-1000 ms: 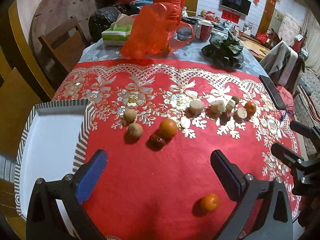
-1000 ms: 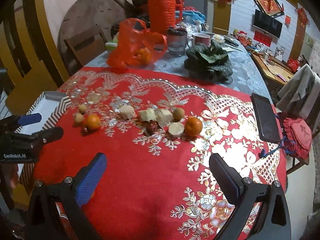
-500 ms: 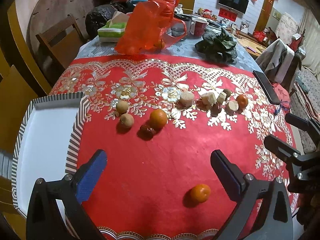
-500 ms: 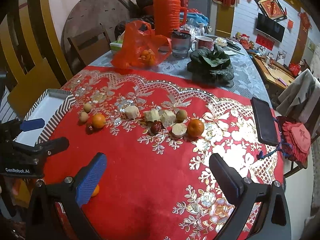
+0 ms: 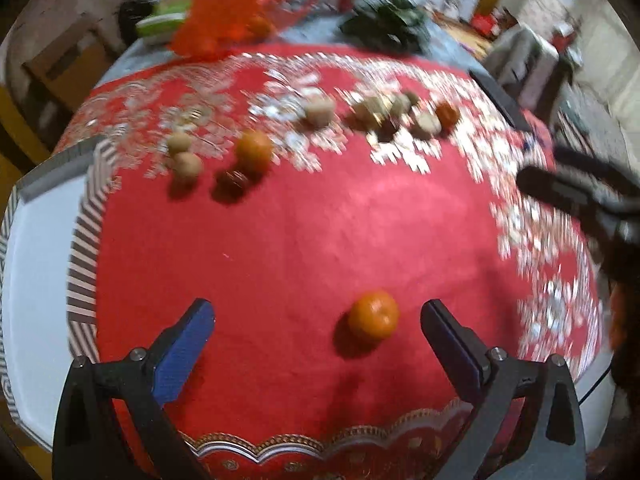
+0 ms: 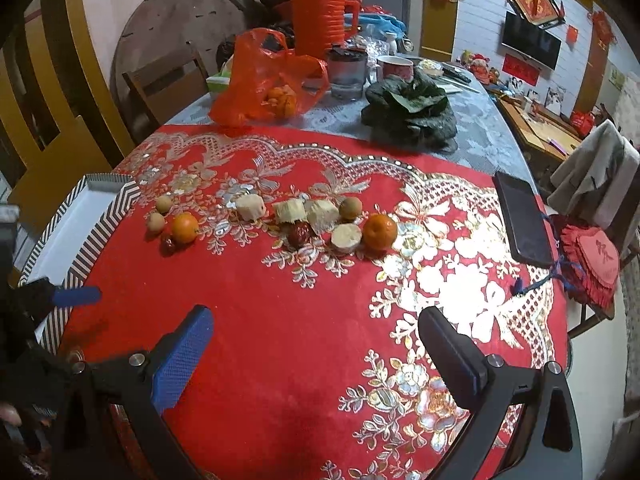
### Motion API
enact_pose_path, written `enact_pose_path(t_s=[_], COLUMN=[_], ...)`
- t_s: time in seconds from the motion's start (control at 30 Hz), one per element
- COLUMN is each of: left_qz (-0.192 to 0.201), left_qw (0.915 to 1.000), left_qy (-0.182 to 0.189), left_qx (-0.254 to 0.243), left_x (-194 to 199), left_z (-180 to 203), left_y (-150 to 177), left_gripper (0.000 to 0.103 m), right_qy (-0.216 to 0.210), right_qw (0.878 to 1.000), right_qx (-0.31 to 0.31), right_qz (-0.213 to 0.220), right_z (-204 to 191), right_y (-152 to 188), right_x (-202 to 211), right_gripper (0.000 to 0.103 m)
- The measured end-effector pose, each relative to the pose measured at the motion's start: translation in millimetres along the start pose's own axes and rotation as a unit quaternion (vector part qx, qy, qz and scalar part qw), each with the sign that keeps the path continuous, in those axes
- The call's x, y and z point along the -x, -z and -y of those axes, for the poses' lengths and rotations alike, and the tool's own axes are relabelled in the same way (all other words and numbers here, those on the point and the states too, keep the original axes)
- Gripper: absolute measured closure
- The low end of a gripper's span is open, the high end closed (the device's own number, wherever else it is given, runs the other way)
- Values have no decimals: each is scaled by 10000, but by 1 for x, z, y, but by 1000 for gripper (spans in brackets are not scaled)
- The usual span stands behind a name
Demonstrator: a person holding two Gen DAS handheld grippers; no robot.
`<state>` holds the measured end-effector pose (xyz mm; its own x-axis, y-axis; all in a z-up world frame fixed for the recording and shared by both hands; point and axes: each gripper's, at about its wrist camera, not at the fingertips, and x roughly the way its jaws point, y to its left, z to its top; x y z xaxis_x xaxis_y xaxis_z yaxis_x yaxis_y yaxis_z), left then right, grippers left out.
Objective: Organize fruits
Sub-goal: 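Lower the left gripper onto the mandarin orange and close it, then grasp a small orange with the right gripper while the left gripper holds the mandarin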
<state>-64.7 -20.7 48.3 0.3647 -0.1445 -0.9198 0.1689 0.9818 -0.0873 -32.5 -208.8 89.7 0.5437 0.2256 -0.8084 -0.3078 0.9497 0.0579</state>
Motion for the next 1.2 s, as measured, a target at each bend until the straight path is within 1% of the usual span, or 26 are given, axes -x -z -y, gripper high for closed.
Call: enact_pose_path(t_s=[0.1,0.17,0.23,0.33,0.5,0.57,0.6,0.63,0.67,0.7,0.77,0.83,1.2], left_qz=[-160,-266,-351,-366,-372,-464,-424,-422,-414,-411,-420,-422,-209], left_qw=[9997,9995,9993,9992,9992,9988,9989,9988,9988,9987,9989,9990,9990], left_qy=[107,134,137,155,149,106,72,23,-23,-88,-30,-83,-304], left_qx=[-119,-84,-11,57,-84,-150,-187,-234,-270,-287,-190,-117,235], left_x=[-8,-13,-19,-22,-29,-33,-32,-31,-30,-29,-29,-28,-14], left_z=[6,6,4,3,12,14,16,16,16,15,9,3,-28], left_y=[4,7,7,6,0,1,1,0,0,0,-1,-1,-9], left_gripper=[11,20,26,27,29,43,49,58,71,71,72,72,72], right_qy=[-28,-58,-114,-158,-173,-233,-274,-294,-317,-366,-403,-413,-611], right_qw=[10000,9999,9997,9995,9993,9992,9991,9990,9989,9987,9985,9984,9967], right_qx=[-34,-80,-135,-188,-146,-134,-128,-127,-124,-118,-90,-40,292], right_qz=[-52,-111,-164,-222,-284,-304,-308,-310,-312,-328,-358,-373,-457], right_z=[2,4,6,7,5,4,4,3,3,1,-2,-6,-34], right_y=[5,8,11,13,15,14,13,12,12,10,9,7,-8], right_x=[-2,-3,-5,-7,-9,-9,-9,-10,-10,-11,-13,-16,-29], right_gripper=[0,0,0,0,0,0,0,0,0,0,1,1,1])
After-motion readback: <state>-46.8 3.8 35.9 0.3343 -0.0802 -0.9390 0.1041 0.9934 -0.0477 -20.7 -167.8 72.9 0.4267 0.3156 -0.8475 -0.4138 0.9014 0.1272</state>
